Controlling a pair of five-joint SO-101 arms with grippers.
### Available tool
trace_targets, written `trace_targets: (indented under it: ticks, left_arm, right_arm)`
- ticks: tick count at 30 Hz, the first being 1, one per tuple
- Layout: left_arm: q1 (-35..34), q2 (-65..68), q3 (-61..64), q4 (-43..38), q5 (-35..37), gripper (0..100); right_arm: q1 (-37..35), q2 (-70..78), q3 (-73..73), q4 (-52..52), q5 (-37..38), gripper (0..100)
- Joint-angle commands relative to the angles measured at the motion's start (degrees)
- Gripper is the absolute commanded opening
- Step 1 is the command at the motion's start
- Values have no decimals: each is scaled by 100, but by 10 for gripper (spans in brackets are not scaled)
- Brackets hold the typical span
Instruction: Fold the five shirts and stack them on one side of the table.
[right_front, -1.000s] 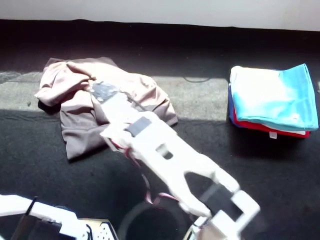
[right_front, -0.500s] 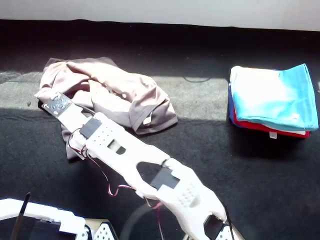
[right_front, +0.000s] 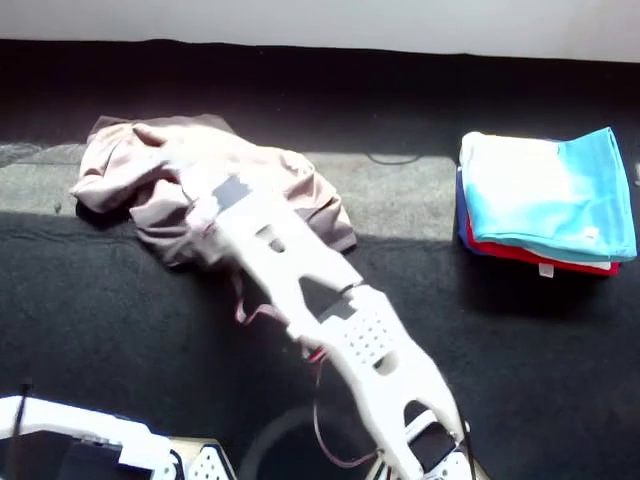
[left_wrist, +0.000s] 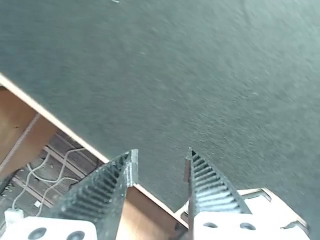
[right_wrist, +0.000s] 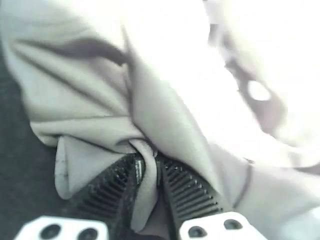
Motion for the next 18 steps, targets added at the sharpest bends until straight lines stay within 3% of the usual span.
trace_targets:
  ticks: [1, 10, 15, 18]
  left_arm:
    - [488, -171, 321, -97, -62, 166]
    - [2079, -171, 1024, -105, -53, 165]
    - [2870, -171, 1332, -545, 9, 165]
    - [3125, -171, 1473, -993, 448, 165]
  right_arm:
    - [857, -48, -1112, 611, 9, 6]
    - [1754, -48, -4057, 2536, 9, 6]
    - [1974, -215, -4813, 2536, 141, 6]
    - [2237, -734, -4567, 2536, 484, 6]
